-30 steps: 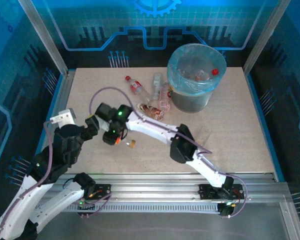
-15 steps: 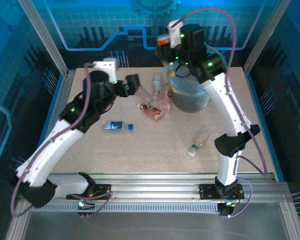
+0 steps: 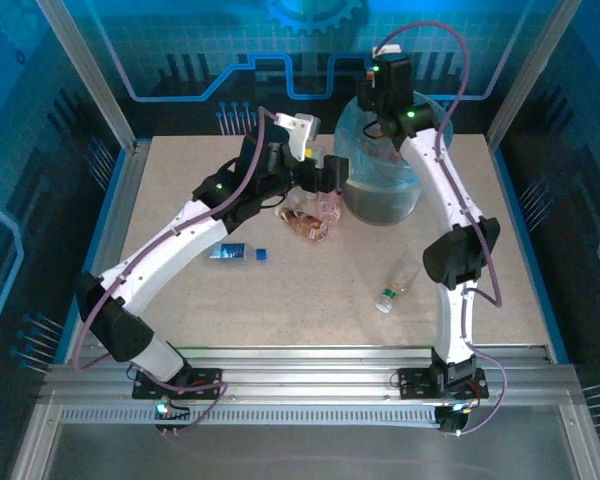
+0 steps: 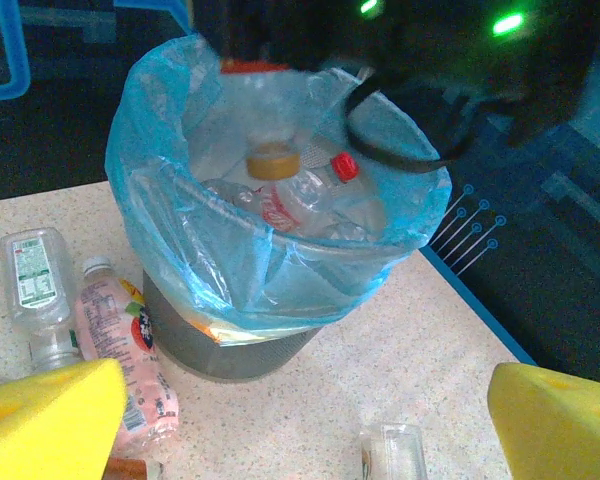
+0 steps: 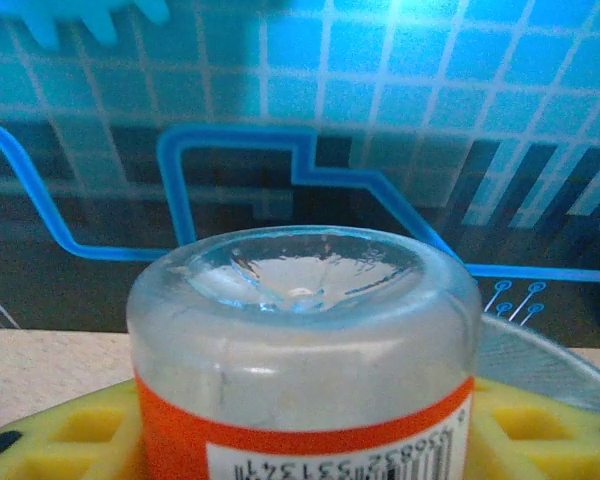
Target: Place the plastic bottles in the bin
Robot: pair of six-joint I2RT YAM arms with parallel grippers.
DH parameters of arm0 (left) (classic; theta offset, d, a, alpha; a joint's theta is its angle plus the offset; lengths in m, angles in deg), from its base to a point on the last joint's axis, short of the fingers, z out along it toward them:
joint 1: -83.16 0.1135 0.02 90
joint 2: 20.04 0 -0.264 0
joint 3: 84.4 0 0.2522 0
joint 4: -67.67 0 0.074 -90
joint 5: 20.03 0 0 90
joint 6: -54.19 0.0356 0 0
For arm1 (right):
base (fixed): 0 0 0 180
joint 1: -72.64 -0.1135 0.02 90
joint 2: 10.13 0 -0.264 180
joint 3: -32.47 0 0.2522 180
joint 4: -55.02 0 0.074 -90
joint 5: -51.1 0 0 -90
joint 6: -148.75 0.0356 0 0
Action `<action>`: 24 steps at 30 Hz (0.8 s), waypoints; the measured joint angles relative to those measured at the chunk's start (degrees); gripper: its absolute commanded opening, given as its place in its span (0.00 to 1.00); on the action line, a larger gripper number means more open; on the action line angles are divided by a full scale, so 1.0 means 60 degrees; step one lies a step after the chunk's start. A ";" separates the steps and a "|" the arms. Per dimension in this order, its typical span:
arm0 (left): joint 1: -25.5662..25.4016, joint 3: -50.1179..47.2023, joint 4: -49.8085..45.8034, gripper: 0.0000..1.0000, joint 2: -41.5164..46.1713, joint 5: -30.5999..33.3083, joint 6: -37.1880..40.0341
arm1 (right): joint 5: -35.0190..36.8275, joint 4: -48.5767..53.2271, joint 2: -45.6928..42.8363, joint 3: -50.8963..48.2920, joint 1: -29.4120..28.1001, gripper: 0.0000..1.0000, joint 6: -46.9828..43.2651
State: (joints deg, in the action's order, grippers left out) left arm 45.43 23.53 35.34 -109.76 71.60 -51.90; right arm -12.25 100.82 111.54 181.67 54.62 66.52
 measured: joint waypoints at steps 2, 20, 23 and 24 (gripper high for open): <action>0.0000 0.0000 0.0007 0.96 0.0000 0.0000 0.0000 | 0.0113 0.0018 0.0335 0.0000 -0.0004 0.80 0.0029; 0.0000 -0.0168 0.0015 0.96 0.0055 0.0007 0.0011 | -0.0007 0.0007 0.0182 -0.1552 0.0153 0.65 0.0823; 0.0000 -0.0248 0.0004 0.96 0.0087 0.0015 0.0015 | -0.0142 0.0076 0.0051 -0.1902 0.0251 0.65 0.0951; 0.0000 -0.0251 0.0004 0.96 0.0087 0.0015 0.0011 | -0.0229 0.0106 0.0033 -0.1920 0.0270 0.66 0.0976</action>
State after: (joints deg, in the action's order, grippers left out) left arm 45.43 22.02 35.36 -109.23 71.69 -51.84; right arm -13.62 101.45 111.73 170.15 56.24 72.38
